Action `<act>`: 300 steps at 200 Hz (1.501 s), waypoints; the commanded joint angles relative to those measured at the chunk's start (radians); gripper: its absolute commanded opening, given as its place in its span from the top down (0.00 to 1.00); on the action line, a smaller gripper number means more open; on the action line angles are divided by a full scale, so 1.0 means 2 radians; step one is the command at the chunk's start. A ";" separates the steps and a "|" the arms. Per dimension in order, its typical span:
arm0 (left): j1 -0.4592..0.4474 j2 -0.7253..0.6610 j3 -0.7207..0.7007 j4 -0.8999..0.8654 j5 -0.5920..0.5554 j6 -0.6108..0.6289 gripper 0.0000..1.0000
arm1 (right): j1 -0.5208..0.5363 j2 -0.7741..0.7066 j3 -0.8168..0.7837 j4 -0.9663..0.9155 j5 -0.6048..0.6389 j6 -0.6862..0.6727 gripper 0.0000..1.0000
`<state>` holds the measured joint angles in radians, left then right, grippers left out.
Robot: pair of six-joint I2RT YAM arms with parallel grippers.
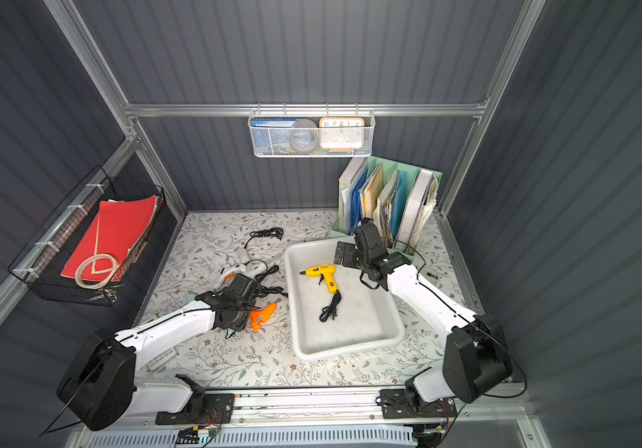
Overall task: Put the hot melt glue gun into the storage box
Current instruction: Pick up the hot melt adhesive gun from the center of the board.
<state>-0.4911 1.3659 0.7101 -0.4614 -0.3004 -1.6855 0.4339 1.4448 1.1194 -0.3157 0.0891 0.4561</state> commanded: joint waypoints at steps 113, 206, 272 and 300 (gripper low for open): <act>0.035 0.065 -0.001 0.038 0.026 0.038 0.58 | 0.003 -0.001 -0.011 -0.008 0.014 0.014 0.01; 0.034 0.057 0.033 0.018 0.011 0.058 1.00 | 0.003 -0.020 -0.019 -0.007 0.012 0.005 0.01; 0.035 -0.026 0.095 -0.025 0.003 0.087 1.00 | 0.013 -0.060 -0.056 0.074 -0.093 -0.018 0.01; 0.035 -0.038 0.120 -0.020 -0.005 0.101 1.00 | 0.019 -0.067 -0.070 0.132 -0.146 -0.010 0.01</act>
<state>-0.4263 1.3155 0.9001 -0.4736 -0.2710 -1.5387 0.4587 1.3254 1.0023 -0.1852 -0.0746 0.4431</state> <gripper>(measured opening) 0.237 0.990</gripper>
